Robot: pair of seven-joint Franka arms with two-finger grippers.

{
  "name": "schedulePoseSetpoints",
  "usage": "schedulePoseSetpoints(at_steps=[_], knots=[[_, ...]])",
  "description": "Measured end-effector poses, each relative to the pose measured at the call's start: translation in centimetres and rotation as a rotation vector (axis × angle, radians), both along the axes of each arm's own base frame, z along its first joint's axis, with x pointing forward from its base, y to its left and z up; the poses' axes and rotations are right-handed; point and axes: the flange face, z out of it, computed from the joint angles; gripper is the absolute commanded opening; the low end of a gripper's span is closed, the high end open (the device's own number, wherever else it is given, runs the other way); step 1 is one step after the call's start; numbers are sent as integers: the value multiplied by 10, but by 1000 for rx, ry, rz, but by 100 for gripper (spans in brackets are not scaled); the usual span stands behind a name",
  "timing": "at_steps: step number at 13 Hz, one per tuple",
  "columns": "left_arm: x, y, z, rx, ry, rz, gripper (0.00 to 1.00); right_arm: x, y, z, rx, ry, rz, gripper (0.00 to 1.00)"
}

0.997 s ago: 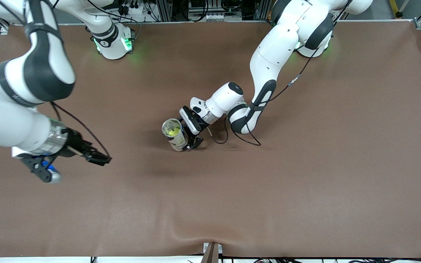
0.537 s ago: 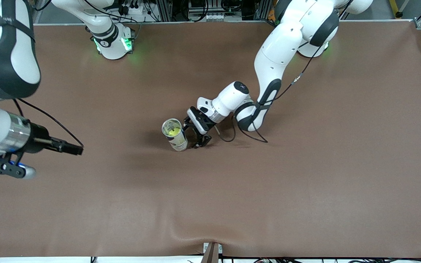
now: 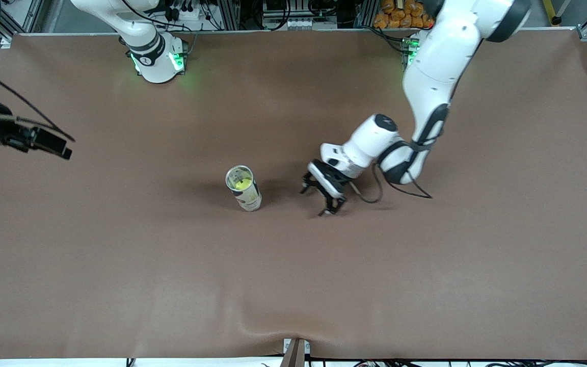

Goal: Insert tennis ball vertically with right arm
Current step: 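Open the left gripper, leaving the can upright, and pull back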

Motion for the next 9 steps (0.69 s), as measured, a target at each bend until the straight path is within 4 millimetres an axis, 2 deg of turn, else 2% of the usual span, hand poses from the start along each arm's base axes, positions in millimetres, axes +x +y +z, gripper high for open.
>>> schedulePoseSetpoints(at_steps=[2,3,6,7,9], knots=[[18,42,-4,7,19,57,100,-20,-3,-3,-18,15,0,100],[25,55,-6,16,33,84,100,-26,-5,-5,-24,18,-1,100],[43,82,0,73,65,149,100,-28,-8,-9,-30,-6,7,100],[49,89,4,90,73,169,100,-27,-10,-4,-33,-21,21,100],[58,101,12,126,108,207,100,-26,-13,17,-62,-56,34,100]])
